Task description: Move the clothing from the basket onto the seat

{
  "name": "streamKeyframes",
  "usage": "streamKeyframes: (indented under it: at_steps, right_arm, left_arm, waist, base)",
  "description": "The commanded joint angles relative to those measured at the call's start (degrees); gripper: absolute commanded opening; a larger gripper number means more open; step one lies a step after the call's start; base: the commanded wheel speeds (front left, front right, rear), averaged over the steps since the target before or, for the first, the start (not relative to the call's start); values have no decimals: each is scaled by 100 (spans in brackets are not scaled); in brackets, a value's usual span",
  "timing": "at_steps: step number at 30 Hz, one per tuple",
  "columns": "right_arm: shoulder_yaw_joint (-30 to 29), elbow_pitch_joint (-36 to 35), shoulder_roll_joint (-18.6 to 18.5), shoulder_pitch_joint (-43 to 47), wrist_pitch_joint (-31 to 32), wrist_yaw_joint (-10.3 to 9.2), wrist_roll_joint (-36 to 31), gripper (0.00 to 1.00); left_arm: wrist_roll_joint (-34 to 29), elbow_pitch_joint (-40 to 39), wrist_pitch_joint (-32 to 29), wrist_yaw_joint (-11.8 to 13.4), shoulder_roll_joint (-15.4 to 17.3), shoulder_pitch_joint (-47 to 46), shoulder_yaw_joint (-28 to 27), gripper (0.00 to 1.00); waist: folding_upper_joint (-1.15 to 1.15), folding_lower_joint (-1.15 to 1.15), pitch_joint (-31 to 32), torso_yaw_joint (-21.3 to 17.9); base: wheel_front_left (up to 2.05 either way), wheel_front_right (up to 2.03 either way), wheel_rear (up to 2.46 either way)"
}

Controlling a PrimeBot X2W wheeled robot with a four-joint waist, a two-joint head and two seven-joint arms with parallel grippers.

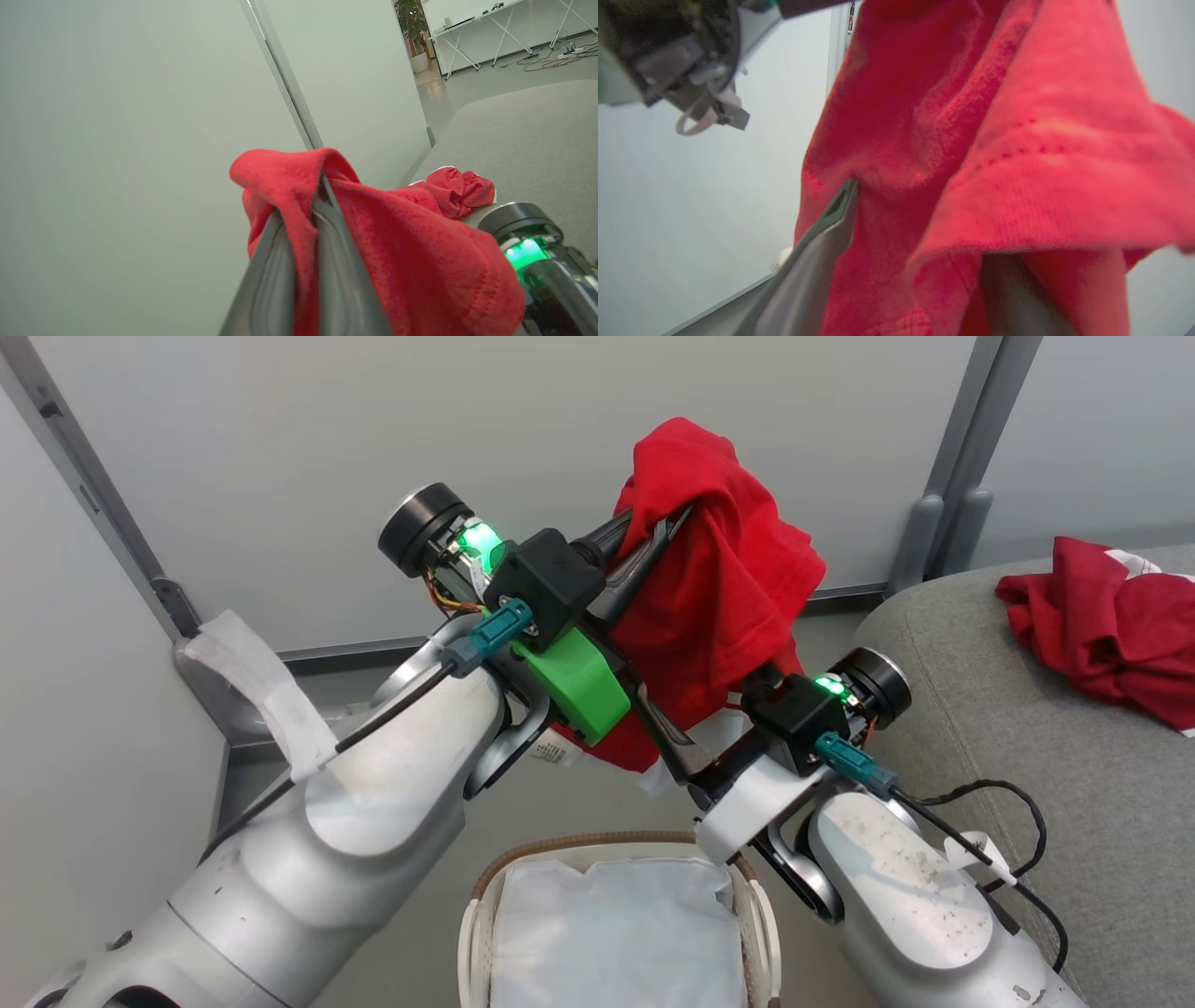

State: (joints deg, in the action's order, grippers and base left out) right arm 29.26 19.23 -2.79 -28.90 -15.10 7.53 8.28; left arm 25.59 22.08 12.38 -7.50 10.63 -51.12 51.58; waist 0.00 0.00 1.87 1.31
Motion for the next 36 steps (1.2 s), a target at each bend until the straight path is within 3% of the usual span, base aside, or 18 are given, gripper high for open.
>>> streamKeyframes:
  at_steps: [1,3,4,14,17,18,28,36]
  right_arm:
    - [32,29,-21,-71,-9,-8,33,28]
    - [54,41,-20,-102,-9,-8,40,5]
    - [54,33,-20,-110,-9,-8,48,0]
    - [-77,-102,-21,26,-9,-8,-26,0]
    - [-226,-188,-20,50,-10,-8,-77,0]
    - [-276,-207,-20,60,-10,-8,-99,0]
    - [-968,-303,-19,176,-10,-8,-482,0]
    - [-1351,-422,-23,345,-10,-8,-788,0]
  left_arm:
    - [75,-6,3,10,-8,96,-4,0]
    - [122,23,-2,30,-15,164,-10,0]
    - [139,34,-2,34,-12,184,-14,0]
    - [457,216,73,107,60,539,-141,0]
    - [558,275,121,159,39,727,-203,51]
    - [595,284,141,180,24,799,-229,100]
    - [863,417,282,366,-194,1891,-728,100]
    - [446,331,277,237,-233,2790,-1240,100]
  waist:
    - [0,0,6,6]
    - [0,0,12,9]
    - [0,0,14,9]
    - [0,0,10,-69]
    - [0,0,-3,-108]
    - [0,0,-7,-119]
    - [0,0,-82,-243]
    - [0,0,-139,-405]
  base:
    - [0,0,0]
    - [0,0,0]
    - [0,0,0]
    - [0,0,0]
    - [0,0,0]
    - [0,0,0]
    - [0,0,0]
    - [0,0,0]
